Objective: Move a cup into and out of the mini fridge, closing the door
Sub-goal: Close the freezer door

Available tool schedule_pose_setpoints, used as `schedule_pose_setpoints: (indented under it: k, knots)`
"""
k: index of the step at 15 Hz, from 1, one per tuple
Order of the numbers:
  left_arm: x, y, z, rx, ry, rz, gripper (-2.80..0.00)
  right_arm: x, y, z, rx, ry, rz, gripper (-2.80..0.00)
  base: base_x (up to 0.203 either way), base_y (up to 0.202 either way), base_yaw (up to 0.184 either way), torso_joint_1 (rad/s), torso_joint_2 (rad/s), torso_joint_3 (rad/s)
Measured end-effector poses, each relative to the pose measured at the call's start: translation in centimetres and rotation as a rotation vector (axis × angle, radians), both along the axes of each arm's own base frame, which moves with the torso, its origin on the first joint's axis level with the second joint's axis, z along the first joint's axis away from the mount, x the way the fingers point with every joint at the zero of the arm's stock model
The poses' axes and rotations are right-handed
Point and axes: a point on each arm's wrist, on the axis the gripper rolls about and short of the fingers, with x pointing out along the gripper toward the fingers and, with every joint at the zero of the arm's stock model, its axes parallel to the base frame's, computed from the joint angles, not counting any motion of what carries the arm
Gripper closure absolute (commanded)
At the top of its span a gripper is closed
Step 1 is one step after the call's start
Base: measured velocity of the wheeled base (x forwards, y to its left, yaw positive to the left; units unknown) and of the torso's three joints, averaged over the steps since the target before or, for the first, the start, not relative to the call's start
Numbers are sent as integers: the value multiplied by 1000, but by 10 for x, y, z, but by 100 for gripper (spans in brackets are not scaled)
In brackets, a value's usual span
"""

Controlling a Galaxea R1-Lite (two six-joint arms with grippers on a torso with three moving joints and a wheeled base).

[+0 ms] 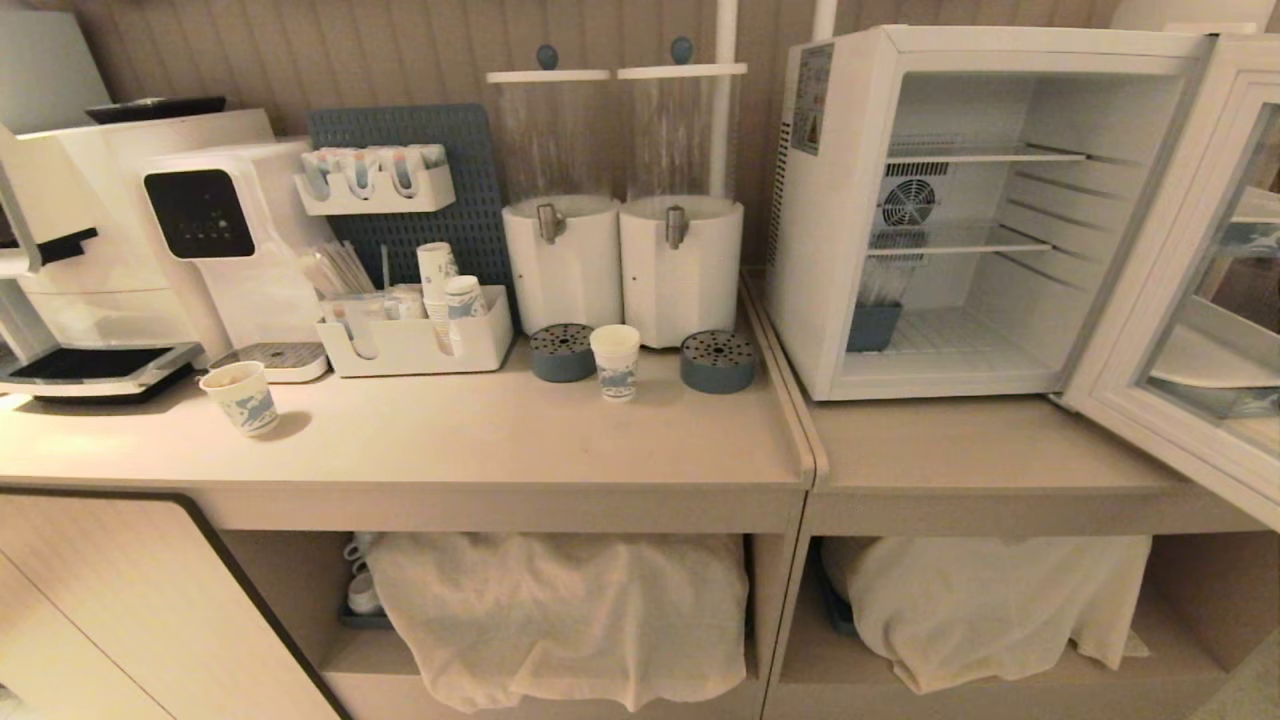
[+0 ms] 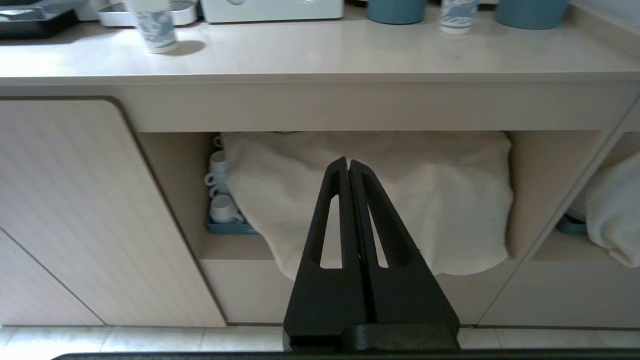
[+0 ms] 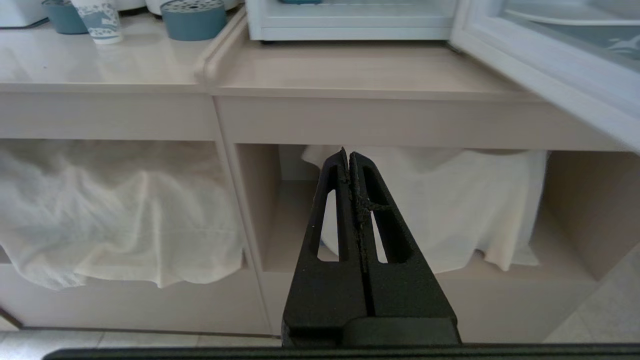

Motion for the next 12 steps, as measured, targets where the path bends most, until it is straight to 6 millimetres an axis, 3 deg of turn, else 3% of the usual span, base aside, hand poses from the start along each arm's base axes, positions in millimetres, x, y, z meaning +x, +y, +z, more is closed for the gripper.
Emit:
schedule_pose_setpoints:
  k: [12]
  knots:
    - [0, 0, 0, 0, 0, 0, 0, 0, 0, 0, -1, 1, 0, 0, 0, -191, 0, 3, 3, 3]
